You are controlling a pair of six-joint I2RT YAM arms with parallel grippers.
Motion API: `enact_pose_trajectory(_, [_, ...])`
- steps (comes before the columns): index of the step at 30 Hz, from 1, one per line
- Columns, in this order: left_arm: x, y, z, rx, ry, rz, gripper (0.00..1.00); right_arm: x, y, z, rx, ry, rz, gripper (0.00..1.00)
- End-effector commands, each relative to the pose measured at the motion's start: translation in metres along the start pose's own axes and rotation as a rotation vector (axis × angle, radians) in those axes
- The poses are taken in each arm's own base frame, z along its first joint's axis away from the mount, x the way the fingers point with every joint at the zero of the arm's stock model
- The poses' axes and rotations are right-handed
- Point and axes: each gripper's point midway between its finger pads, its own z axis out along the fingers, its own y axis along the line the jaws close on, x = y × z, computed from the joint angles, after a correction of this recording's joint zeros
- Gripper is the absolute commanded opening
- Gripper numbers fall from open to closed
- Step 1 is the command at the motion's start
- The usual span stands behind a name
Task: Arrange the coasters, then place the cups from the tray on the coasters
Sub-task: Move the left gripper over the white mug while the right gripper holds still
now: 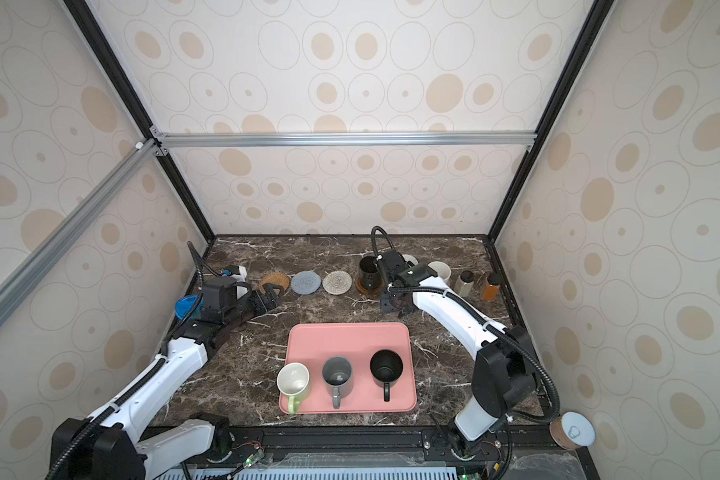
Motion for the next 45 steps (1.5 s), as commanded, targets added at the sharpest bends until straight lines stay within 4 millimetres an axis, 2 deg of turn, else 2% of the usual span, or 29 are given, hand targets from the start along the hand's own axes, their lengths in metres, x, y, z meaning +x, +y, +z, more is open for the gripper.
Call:
enact_pose_trajectory(1, [-0.008,-0.014,-0.009,0.005,-0.003,0.054,1.0,0.0,-0.003,-0.003,0.0,-0.009,0.017,0.47])
enact_pose_trajectory(19, [0.007,-0.057,-0.036,-0.05,0.145,0.325,1.0,0.001,0.005,0.003,-0.035,0.005,-0.006,0.47])
enact_pose_trajectory(26, [0.027,-0.073,-0.047,-0.048,0.239,0.429,1.0,0.002,0.003,0.0,-0.029,-0.002,-0.018,0.47])
enact_pose_trajectory(32, [0.043,-0.073,-0.059,-0.07,0.303,0.489,1.0,0.004,-0.002,0.002,-0.017,0.001,-0.028,0.48])
enact_pose_trajectory(38, [0.06,-0.082,-0.066,-0.027,0.367,0.518,1.0,0.002,0.0,0.004,-0.025,0.002,-0.032,0.47])
enact_pose_trajectory(45, [0.075,-0.074,-0.08,-0.062,0.437,0.536,0.99,0.0,0.0,0.006,-0.026,0.007,-0.049,0.48])
